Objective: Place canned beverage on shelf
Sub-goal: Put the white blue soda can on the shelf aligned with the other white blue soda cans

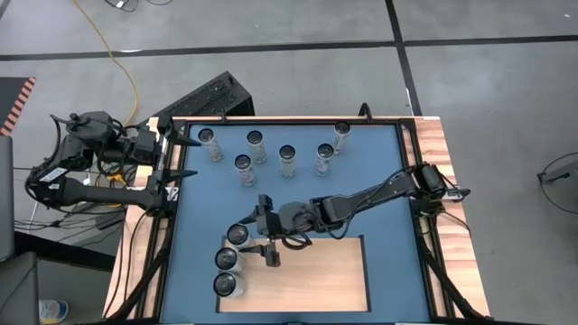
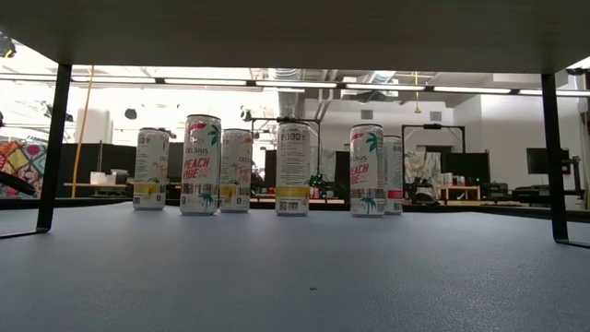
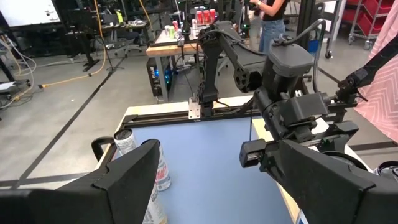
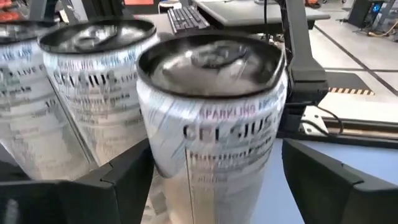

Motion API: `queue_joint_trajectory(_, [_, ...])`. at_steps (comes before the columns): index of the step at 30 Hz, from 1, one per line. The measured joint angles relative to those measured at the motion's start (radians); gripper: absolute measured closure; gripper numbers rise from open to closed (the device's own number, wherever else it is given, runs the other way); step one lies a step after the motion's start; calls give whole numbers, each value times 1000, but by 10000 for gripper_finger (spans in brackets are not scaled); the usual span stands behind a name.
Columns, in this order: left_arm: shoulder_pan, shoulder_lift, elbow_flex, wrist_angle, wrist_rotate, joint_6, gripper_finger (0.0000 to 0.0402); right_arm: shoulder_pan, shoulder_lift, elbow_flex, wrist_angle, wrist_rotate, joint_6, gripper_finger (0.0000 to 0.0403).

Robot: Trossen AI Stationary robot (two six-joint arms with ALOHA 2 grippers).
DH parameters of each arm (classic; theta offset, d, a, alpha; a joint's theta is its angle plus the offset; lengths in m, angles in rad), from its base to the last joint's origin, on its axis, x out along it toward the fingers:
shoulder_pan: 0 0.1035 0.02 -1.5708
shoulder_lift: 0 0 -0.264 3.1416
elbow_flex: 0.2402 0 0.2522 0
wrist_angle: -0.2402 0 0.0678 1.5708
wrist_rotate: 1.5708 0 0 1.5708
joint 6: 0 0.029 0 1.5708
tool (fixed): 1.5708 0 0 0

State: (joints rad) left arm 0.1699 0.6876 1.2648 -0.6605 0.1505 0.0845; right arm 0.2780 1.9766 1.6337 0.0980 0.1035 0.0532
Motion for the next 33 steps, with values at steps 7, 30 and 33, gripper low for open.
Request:
queue_joint_trajectory(7, [0,0,0,0,0,0,83,1,-28,0,-96,7,3,76])
queue_joint_trajectory(30, [0,0,0,0,0,-2,83,2,-65,-1,-289,105,60,196])
queue_joint_trajectory(33, [0,0,0,0,0,-2,83,2,-65,-1,-289,103,60,242])
